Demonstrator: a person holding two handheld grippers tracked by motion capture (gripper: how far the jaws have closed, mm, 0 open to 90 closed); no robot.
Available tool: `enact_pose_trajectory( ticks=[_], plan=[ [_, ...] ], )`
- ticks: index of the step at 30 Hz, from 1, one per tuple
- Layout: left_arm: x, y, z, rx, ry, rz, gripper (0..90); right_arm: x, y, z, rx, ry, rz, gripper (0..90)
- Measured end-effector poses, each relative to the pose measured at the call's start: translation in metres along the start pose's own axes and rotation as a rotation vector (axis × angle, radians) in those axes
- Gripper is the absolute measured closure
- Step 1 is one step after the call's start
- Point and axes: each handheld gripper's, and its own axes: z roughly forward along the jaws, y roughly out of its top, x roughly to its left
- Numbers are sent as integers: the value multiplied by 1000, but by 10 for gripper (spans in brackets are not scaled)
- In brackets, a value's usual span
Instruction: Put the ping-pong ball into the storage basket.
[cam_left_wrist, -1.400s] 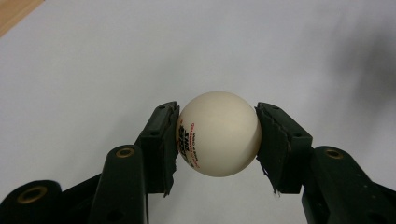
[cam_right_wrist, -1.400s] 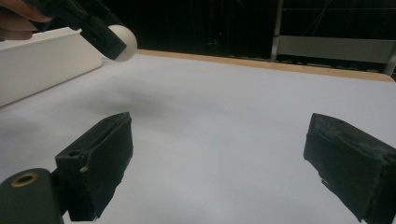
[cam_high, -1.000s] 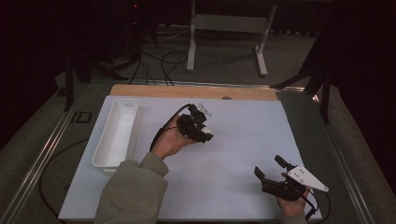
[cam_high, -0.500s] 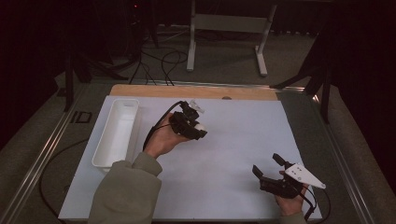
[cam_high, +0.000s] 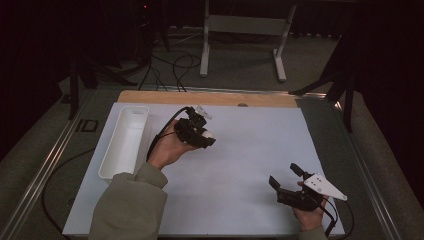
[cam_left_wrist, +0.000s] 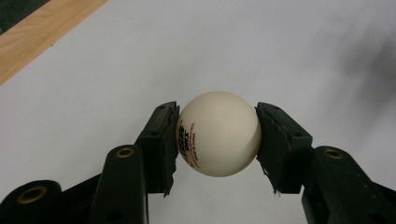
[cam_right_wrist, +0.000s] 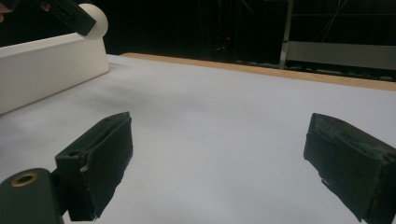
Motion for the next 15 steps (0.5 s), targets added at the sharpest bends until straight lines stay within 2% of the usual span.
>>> enact_pose_trajectory(
  ticks=[15],
  plan=[
    [10, -13, -16, -1, 29, -24, 513, 1, -1, -1, 3, -5, -4, 80]
  ],
)
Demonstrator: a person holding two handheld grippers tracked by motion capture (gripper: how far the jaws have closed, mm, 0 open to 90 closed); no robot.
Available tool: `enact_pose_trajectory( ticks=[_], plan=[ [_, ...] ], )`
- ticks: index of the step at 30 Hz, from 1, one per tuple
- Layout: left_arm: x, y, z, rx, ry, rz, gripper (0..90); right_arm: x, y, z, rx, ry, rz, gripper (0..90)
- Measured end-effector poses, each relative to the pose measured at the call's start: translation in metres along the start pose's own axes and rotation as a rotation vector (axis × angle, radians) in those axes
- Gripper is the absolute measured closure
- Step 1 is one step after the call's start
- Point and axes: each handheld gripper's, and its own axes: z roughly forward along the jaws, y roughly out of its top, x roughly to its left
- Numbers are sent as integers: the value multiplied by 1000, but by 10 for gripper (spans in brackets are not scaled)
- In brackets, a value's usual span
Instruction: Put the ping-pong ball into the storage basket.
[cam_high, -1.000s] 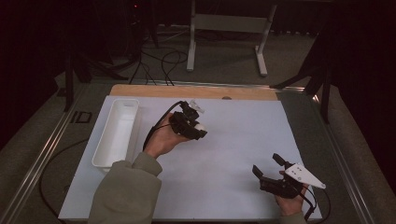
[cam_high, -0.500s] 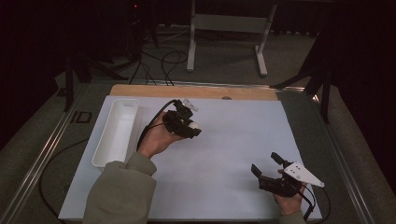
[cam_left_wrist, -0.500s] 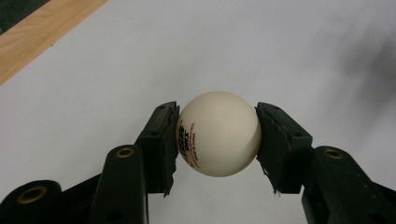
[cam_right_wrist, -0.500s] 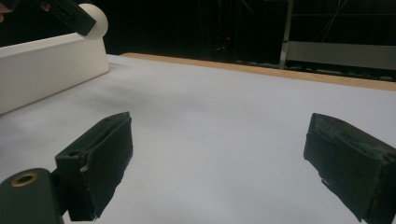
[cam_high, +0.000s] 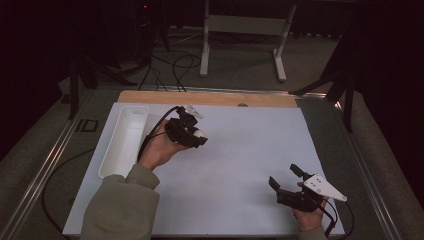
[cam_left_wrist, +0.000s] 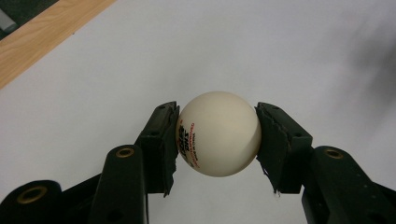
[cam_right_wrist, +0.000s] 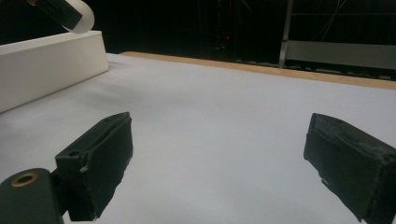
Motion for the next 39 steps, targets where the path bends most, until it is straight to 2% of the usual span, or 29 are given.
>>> enact_pose_trajectory(
  ticks=[39],
  plan=[
    [24, -23, -29, -13, 51, -56, 514, 1, -1, 0, 5, 2, -1, 80]
  ],
)
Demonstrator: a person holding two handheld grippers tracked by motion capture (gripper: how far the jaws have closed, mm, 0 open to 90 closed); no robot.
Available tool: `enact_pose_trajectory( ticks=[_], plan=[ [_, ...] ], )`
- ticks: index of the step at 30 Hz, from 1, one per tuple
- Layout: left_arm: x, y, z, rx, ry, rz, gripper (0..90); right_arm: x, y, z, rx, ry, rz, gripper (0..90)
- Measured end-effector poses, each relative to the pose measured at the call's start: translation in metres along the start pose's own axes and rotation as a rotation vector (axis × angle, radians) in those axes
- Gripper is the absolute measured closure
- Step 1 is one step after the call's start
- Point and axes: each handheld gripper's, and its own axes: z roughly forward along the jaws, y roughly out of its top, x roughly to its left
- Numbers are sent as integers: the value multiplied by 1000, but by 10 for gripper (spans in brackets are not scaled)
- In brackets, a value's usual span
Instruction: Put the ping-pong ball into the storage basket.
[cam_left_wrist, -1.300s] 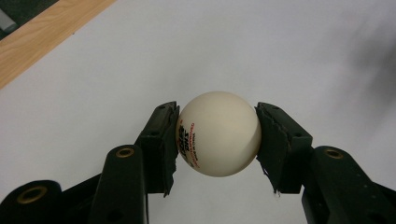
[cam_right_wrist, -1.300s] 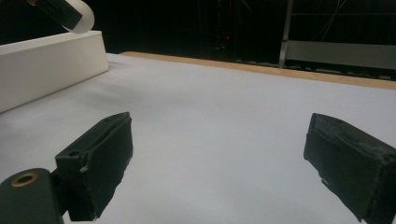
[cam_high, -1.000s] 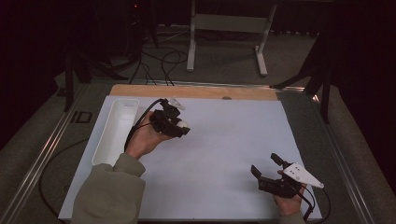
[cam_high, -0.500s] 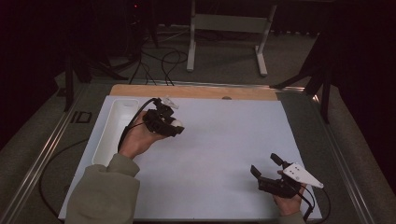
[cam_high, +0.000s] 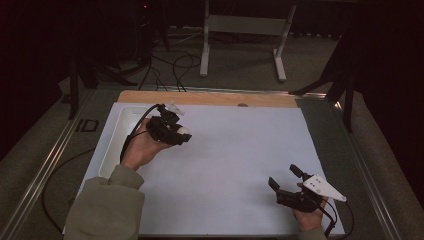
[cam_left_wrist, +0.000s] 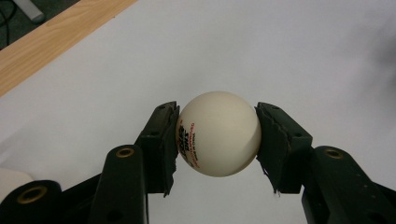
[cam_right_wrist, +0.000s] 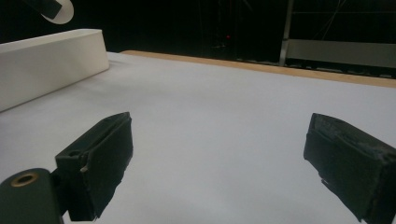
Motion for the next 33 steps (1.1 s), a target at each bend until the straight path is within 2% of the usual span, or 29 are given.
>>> enact_pose_trajectory(
  ticks=[33],
  plan=[
    [19, -20, -21, -14, 41, -38, 513, 0, 0, -1, -6, -4, 2, 81]
  ],
)
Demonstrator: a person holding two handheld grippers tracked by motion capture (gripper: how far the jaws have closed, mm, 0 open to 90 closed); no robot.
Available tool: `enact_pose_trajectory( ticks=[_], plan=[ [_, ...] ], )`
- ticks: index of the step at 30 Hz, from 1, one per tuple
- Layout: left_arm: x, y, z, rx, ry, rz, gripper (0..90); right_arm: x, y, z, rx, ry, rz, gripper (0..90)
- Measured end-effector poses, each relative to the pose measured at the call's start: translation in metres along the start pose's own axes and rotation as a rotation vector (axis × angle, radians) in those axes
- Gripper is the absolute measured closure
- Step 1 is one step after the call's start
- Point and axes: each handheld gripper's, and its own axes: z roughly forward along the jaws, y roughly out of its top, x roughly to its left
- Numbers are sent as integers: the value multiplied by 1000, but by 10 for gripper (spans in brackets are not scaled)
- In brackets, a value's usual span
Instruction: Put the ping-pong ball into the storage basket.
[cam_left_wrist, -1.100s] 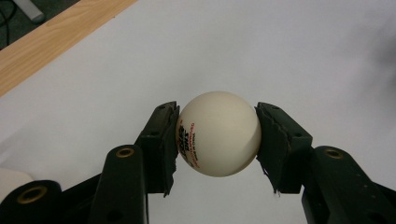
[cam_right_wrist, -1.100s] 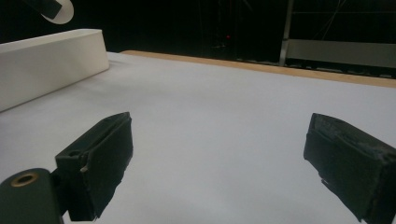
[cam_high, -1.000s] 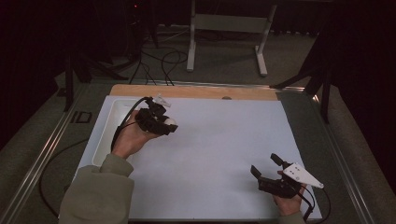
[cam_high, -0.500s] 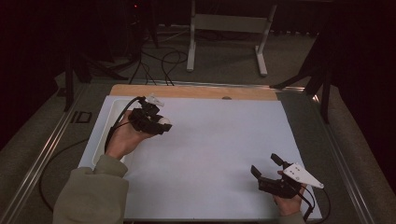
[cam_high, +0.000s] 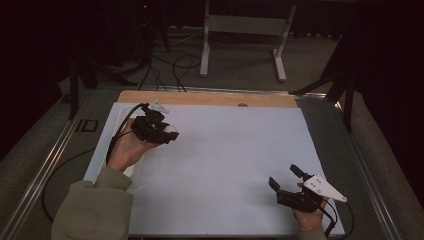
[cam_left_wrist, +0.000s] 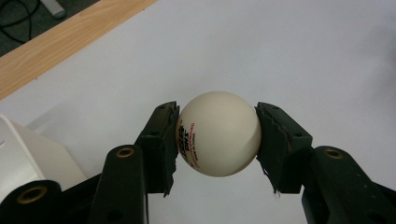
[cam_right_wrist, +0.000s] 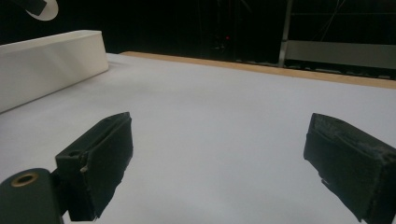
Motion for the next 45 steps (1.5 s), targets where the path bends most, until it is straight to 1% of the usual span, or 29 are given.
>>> enact_pose_trajectory(
  ticks=[7, 10, 17, 29, 45],
  plan=[
    [4, -3, -4, -8, 5, -12, 514, 0, 0, 1, 1, 3, -1, 81],
    [5, -4, -5, -10, 5, -10, 513, 0, 0, 0, 0, 3, -1, 81],
    [9, -7, -9, -22, 10, -27, 514, 0, 0, 1, 2, 5, -1, 81],
    [14, -12, -13, -24, 20, -36, 513, 0, 0, 1, 5, 8, 6, 81],
    [24, -19, -24, -30, 48, -52, 514, 0, 0, 1, 5, 10, 6, 81]
  ],
)
